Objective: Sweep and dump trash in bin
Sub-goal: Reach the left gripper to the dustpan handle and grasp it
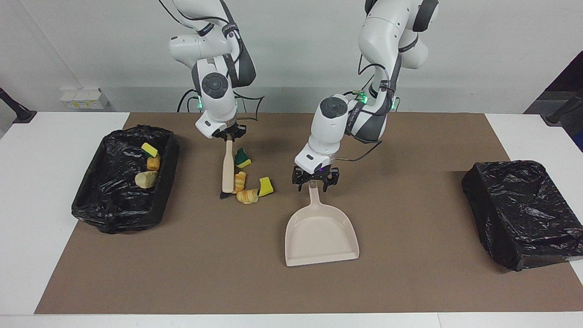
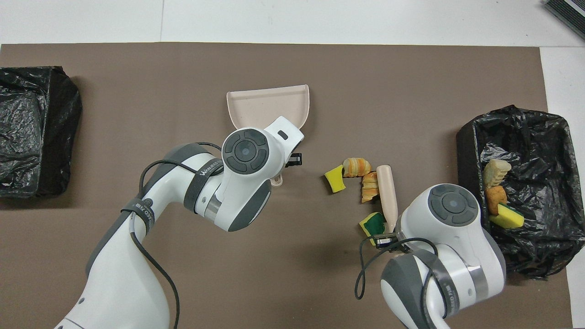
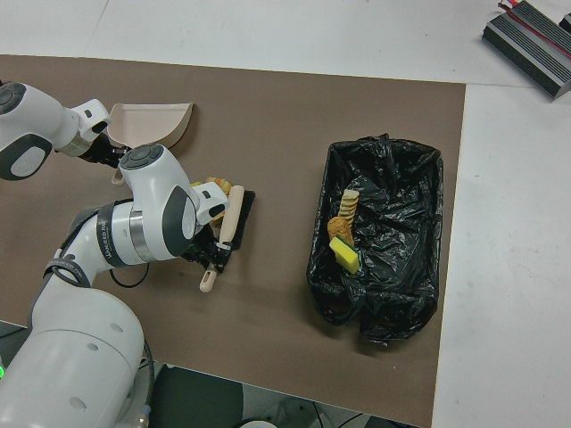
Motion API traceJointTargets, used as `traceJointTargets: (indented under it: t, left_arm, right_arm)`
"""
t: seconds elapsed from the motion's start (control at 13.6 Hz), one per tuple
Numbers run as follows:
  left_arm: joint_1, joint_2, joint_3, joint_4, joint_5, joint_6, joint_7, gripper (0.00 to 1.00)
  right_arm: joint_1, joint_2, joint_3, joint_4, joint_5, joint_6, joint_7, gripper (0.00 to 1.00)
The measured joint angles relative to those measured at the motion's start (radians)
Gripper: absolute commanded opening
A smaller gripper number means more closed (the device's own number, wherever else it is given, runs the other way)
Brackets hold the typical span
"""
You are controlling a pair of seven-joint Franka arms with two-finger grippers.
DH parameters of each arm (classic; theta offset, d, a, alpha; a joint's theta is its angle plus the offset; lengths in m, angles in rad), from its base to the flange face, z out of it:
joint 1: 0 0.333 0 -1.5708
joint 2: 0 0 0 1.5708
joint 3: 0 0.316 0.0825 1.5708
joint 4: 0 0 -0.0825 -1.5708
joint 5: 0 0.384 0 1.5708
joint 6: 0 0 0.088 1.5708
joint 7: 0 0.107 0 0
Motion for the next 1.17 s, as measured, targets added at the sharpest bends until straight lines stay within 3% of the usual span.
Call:
traceJointTargets:
  t: [0.22, 0.37, 0.66, 0.88, 1.17]
  left_arm:
    - [-0.003, -0.002, 0.001, -0.001, 0.007, -0.018, 0.015, 0.0]
    - [0.007, -0.012, 0.013, 0.0, 0.011, -0.027, 0.15, 0.0]
    - [0.123, -0.095, 0.029, 0.003, 0.014, -0.151, 0.522, 0.0]
    - [0.204, -0.13, 0.031, 0.002, 0.014, -0.244, 0.895, 0.0]
    - [0.225, -0.135, 0.031, 0.001, 0.014, -0.327, 1.3, 0.0]
  right_arm:
    - [0.022, -0.008, 0.0, 0.024, -0.002, -0.041, 0.06, 0.0]
    - [0.026, -0.042, 0.0, 0.041, -0.025, -0.111, 0.133, 0.0]
    - [0.079, -0.118, 0.001, 0.018, -0.036, -0.254, 0.267, 0.0]
    - [0.093, -0.172, 0.002, -0.056, 0.012, -0.261, 0.283, 0.0]
    - [0.093, -0.174, 0.002, -0.102, 0.059, -0.195, 0.283, 0.0]
